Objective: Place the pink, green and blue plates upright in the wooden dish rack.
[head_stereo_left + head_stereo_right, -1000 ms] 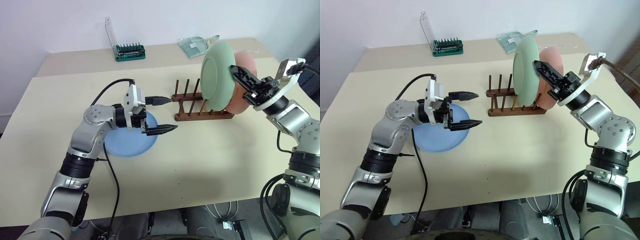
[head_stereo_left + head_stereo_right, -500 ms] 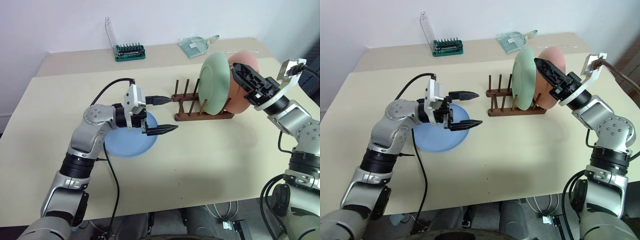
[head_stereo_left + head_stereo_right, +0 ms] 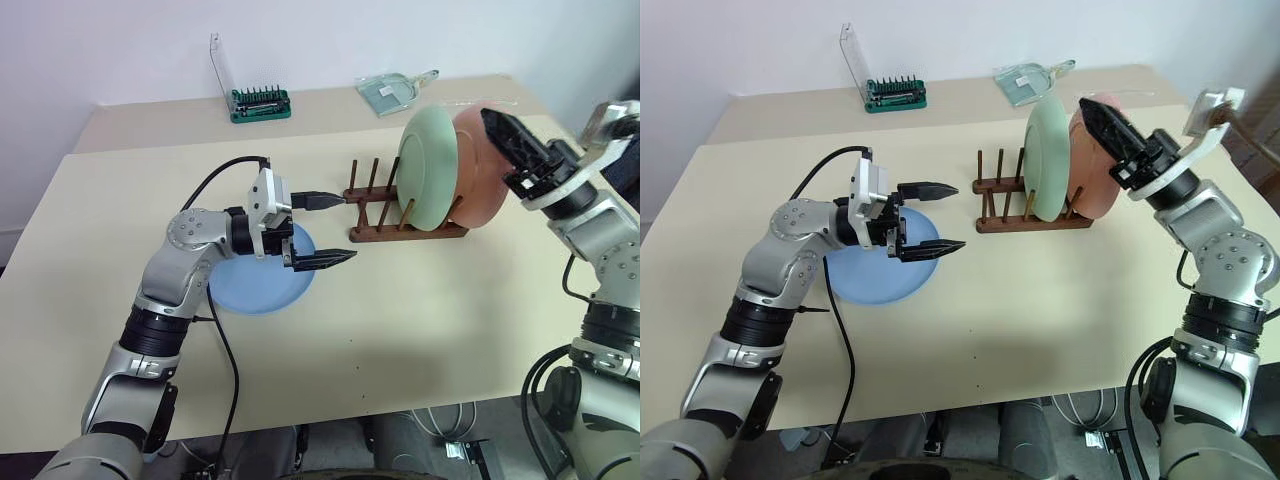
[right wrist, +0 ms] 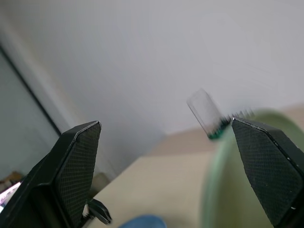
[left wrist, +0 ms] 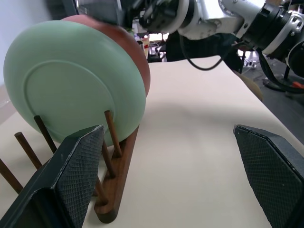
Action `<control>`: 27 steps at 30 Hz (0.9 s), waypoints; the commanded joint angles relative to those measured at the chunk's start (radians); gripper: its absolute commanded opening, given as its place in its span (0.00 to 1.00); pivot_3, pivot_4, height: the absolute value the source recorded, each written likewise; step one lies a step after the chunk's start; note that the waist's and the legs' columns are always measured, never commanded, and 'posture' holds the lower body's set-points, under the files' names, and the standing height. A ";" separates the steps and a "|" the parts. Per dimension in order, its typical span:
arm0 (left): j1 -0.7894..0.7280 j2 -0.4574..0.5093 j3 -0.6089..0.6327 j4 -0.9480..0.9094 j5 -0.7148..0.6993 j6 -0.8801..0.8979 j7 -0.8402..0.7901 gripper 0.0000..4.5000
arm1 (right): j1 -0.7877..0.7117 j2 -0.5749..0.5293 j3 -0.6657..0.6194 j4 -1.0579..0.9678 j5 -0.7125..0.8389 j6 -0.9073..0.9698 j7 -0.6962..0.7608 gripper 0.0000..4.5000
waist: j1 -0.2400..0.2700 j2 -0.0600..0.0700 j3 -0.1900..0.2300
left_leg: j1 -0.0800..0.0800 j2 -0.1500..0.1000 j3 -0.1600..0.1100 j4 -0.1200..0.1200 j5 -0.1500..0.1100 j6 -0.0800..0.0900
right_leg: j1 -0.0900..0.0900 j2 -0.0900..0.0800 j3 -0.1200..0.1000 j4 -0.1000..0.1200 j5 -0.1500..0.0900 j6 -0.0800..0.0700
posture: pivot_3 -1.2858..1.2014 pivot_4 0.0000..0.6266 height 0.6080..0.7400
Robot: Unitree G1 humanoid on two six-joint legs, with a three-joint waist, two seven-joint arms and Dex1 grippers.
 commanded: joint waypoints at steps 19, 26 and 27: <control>-0.142 0.494 0.059 0.263 0.128 0.383 0.000 1.00 | 0.415 -0.190 0.185 -0.478 -0.338 -0.299 0.298 0.99 | -0.021 -0.003 0.002 | 0.001 0.001 0.000 0.000 0.001 -0.002 | 0.000 0.001 -0.001 0.001 0.000 0.000 | 0.52 0.24 1.00; -0.175 0.541 0.049 0.316 0.100 0.707 -0.002 1.00 | 0.371 -0.181 0.169 -0.469 -0.233 -0.254 0.299 0.99 | -0.017 -0.004 0.002 | 0.000 0.001 -0.001 0.000 0.000 0.000 | 0.000 0.001 -0.001 0.001 0.000 0.000 | 0.52 0.24 1.00; -0.178 0.557 0.017 0.310 0.123 0.740 -0.001 1.00 | 0.370 -0.180 0.178 -0.466 -0.238 -0.256 0.298 0.99 | -0.018 -0.004 0.002 | 0.000 0.001 -0.001 0.000 0.000 0.000 | 0.000 0.001 -0.001 0.001 0.000 0.000 | 0.52 0.24 1.00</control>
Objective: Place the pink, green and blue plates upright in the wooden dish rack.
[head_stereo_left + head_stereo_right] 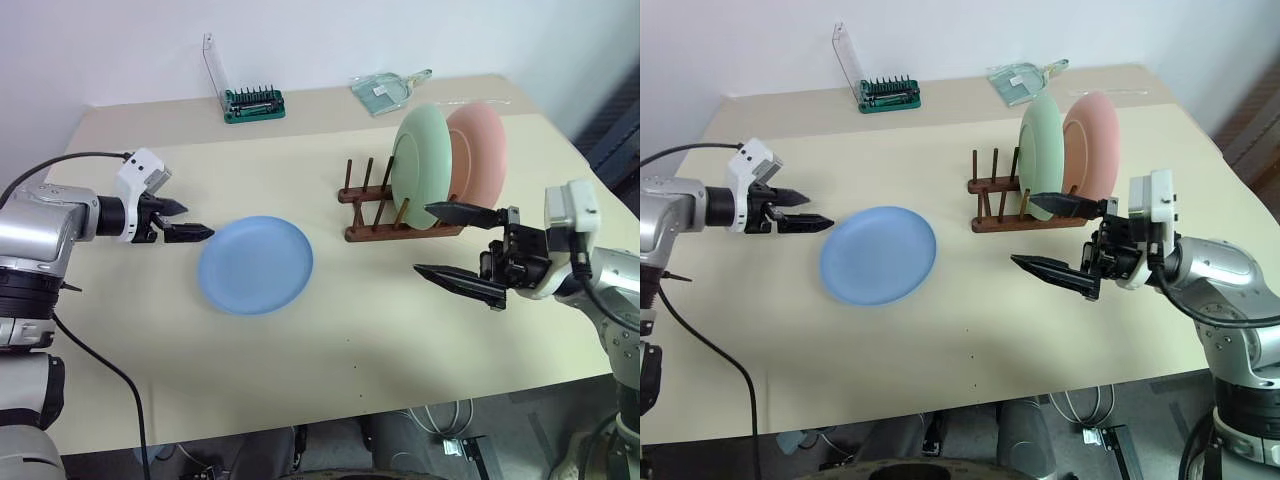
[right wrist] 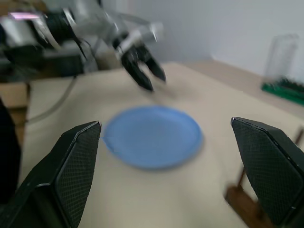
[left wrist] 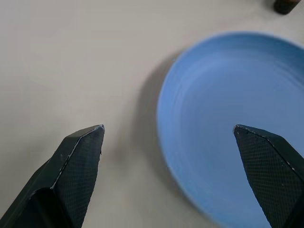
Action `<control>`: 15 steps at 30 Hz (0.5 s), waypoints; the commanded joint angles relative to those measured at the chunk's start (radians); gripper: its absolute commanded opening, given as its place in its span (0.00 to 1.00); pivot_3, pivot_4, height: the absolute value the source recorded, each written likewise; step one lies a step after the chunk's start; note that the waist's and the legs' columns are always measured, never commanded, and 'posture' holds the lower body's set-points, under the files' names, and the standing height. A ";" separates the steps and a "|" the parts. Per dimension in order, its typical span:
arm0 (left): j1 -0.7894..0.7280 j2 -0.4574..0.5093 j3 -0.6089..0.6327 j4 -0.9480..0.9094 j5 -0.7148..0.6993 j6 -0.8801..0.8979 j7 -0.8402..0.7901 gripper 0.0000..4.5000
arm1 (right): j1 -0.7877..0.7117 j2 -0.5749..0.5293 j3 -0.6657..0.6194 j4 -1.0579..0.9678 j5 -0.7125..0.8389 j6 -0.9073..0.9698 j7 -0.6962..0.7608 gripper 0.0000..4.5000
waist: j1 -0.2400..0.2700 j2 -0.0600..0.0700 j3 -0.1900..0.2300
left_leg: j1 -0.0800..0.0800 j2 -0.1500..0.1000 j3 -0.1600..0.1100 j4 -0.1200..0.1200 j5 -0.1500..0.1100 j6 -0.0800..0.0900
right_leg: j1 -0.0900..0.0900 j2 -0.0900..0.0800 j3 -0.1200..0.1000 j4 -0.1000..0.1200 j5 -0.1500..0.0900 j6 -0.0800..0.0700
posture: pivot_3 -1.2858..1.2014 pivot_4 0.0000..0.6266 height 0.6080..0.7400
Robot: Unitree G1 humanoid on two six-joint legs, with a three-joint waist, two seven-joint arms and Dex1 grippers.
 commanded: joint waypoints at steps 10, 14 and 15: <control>-0.221 -0.059 -0.150 0.212 0.039 0.405 0.045 1.00 | -0.012 0.017 0.015 -0.016 -0.004 -0.016 -0.034 0.99 | -0.005 0.000 0.000 | 0.000 -0.001 0.000 0.000 0.001 -0.001 | 0.000 0.000 0.000 0.001 0.000 0.000 | 0.52 0.24 1.00; -0.225 -0.087 -0.209 0.233 0.040 0.429 0.028 1.00 | 0.001 0.015 0.005 -0.026 0.003 -0.013 -0.047 0.99 | -0.007 -0.001 0.000 | -0.002 -0.001 0.000 0.000 0.003 -0.005 | -0.002 0.000 0.000 0.002 0.000 0.000 | 0.52 0.24 1.00; -0.221 -0.091 -0.222 0.231 0.039 0.426 0.021 1.00 | 0.004 0.013 0.003 -0.030 0.004 -0.012 -0.050 0.99 | -0.006 -0.001 0.000 | -0.002 -0.001 0.000 0.000 0.003 -0.005 | -0.002 0.000 0.000 0.002 0.000 0.000 | 0.52 0.24 1.00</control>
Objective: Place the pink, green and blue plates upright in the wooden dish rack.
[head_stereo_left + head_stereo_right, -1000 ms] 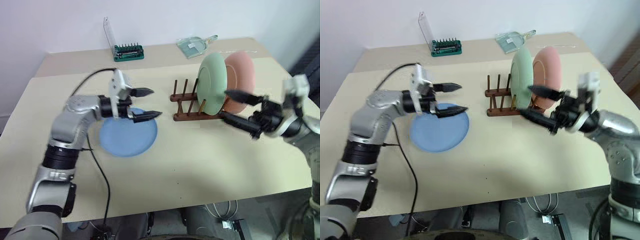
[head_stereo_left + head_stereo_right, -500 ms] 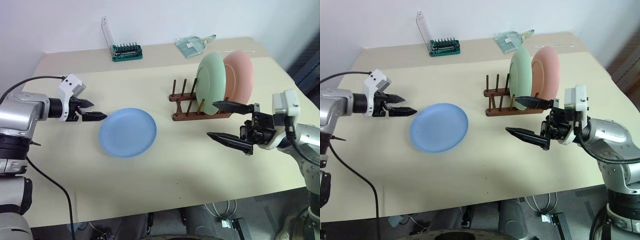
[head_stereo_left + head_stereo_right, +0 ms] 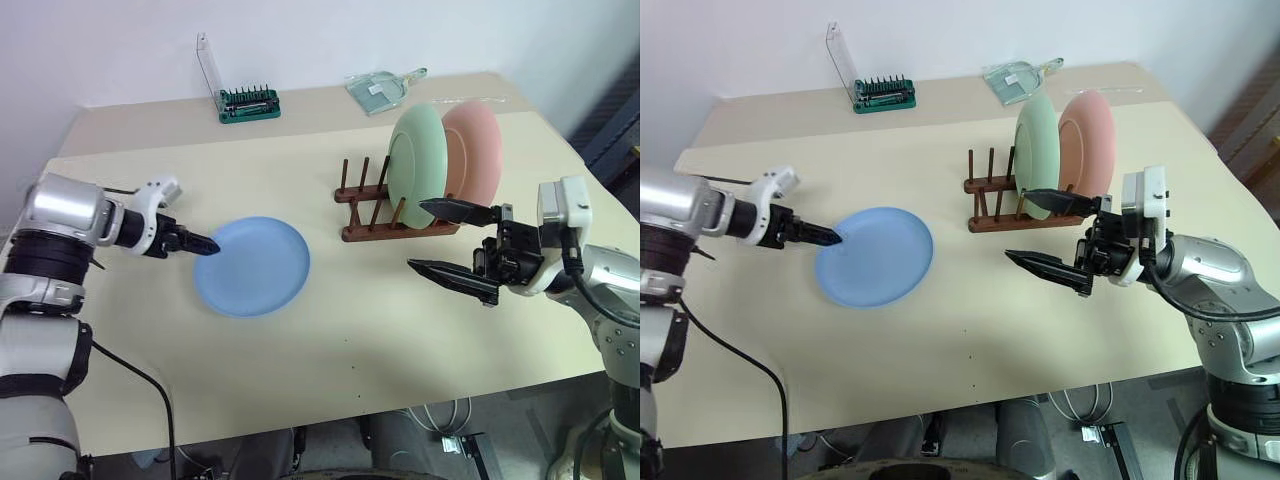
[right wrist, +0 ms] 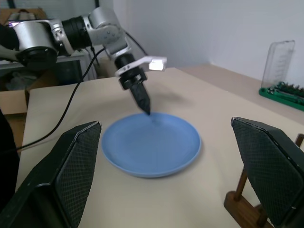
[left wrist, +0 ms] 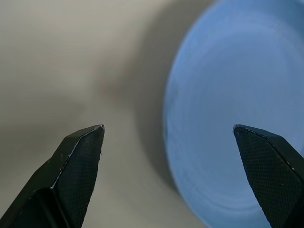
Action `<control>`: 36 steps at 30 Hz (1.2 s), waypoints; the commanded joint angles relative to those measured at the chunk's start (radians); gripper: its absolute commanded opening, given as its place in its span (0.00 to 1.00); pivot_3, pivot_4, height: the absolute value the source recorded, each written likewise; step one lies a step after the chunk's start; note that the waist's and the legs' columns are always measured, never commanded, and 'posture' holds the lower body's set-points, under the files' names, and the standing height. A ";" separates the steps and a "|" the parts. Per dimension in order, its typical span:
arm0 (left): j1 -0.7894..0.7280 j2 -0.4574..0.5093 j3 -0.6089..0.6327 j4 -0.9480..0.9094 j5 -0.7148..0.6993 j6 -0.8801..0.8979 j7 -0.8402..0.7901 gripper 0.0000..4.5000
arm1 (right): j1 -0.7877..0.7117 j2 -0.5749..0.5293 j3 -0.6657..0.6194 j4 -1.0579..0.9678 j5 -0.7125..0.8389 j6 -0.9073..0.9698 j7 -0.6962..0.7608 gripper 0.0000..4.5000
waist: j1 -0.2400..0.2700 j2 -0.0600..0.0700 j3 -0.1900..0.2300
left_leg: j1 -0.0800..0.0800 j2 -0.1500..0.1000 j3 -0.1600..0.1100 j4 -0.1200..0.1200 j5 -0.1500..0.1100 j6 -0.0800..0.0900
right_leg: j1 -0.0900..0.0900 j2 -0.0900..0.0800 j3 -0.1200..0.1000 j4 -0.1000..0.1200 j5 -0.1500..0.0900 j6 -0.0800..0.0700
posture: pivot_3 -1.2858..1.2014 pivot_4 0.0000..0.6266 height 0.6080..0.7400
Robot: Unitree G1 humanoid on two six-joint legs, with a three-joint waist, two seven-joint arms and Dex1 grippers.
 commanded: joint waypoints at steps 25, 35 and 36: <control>-0.118 -0.153 0.650 0.072 -0.213 0.019 0.288 0.01 | -0.078 0.013 0.103 -0.008 -0.234 -0.134 -0.074 1.00 | 0.004 -0.001 0.000 | -0.001 -0.001 0.000 0.001 0.001 -0.002 | -0.003 -0.001 0.000 0.001 0.000 0.000 | 0.52 0.24 1.00; 0.004 -0.492 0.953 -0.421 -0.403 -0.002 0.599 0.01 | -0.360 0.157 0.349 0.092 -0.895 -0.702 -0.323 1.00 | 0.000 -0.002 -0.001 | -0.003 -0.001 0.005 0.000 0.002 -0.005 | -0.014 -0.003 0.000 0.013 0.000 -0.001 | 0.52 0.24 1.00; 0.012 -0.528 0.973 -0.462 -0.419 -0.007 0.636 0.01 | -0.371 0.149 0.369 0.103 -0.950 -0.749 -0.333 1.00 | 0.002 -0.002 -0.001 | -0.003 -0.001 0.005 0.000 0.002 -0.005 | -0.014 -0.003 0.000 0.013 0.000 -0.001 | 0.52 0.24 1.00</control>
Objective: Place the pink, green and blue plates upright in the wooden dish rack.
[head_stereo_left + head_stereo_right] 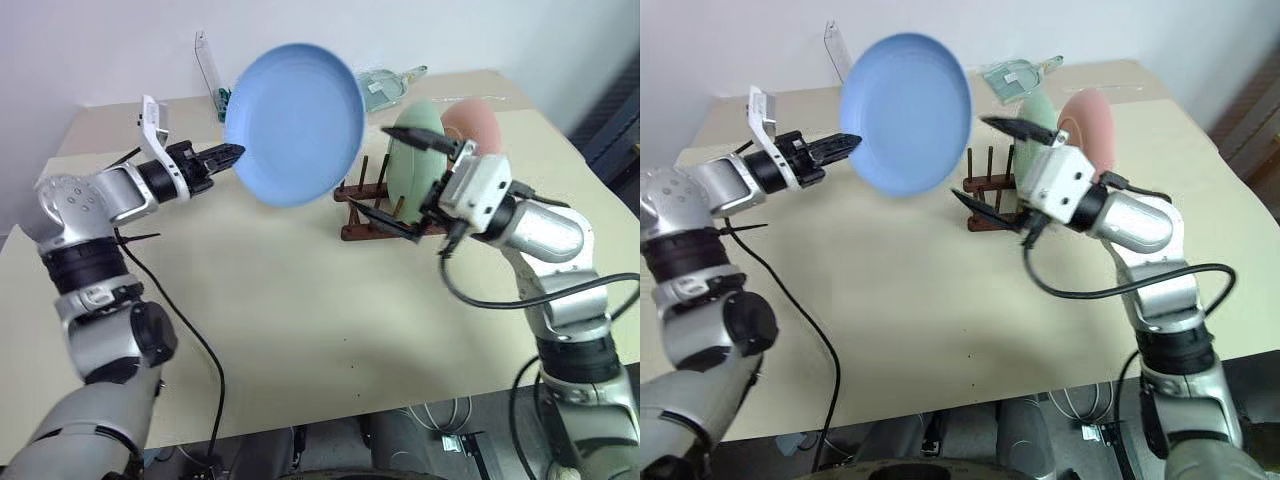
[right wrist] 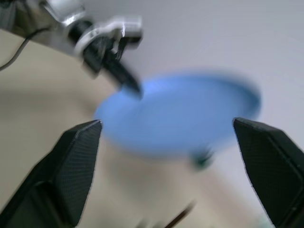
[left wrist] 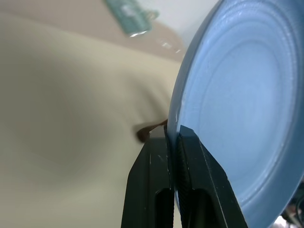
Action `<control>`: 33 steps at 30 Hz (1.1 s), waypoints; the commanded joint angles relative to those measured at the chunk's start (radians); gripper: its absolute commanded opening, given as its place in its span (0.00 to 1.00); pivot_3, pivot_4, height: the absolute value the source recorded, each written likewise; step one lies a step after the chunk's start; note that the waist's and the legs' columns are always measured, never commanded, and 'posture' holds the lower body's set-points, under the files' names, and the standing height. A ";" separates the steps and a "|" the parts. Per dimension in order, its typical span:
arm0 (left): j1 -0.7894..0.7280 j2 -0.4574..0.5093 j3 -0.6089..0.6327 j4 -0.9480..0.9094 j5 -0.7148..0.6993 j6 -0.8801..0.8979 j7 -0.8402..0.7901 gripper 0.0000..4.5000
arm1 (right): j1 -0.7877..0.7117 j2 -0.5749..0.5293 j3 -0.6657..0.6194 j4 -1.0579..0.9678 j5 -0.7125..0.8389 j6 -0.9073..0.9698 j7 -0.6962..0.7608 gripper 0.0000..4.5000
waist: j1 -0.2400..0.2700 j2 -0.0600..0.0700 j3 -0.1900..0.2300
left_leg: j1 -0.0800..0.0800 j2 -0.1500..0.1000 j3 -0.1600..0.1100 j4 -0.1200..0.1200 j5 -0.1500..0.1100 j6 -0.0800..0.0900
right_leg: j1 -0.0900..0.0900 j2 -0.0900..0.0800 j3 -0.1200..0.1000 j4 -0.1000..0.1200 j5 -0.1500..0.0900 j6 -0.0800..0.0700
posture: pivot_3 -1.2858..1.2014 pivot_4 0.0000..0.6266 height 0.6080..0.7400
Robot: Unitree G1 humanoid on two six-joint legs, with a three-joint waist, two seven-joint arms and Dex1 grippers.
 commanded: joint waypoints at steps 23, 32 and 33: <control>0.135 -0.406 -0.031 -0.531 -0.372 -0.227 0.553 0.00 | -0.170 -0.047 0.122 0.222 -0.785 -0.406 -0.367 0.94 | 0.001 -0.003 -0.001 | 0.003 0.000 0.001 0.000 0.001 -0.001 | 0.003 0.001 0.001 -0.001 0.000 -0.001 | 0.52 0.24 1.00; 0.170 -0.363 -0.100 -0.516 -0.447 -0.275 0.580 0.00 | -0.167 -0.048 0.128 0.223 -0.778 -0.391 -0.366 0.04 | 0.002 -0.003 -0.001 | 0.003 0.000 0.001 0.000 0.001 -0.001 | 0.004 0.001 0.001 -0.002 0.000 -0.001 | 0.52 0.24 1.00; 0.173 -0.356 -0.109 -0.514 -0.453 -0.283 0.581 0.00 | -0.167 -0.049 0.130 0.225 -0.779 -0.390 -0.365 0.01 | 0.002 -0.003 -0.001 | 0.003 0.000 0.001 0.000 0.001 -0.001 | 0.004 0.001 0.001 -0.002 0.000 -0.001 | 0.52 0.24 1.00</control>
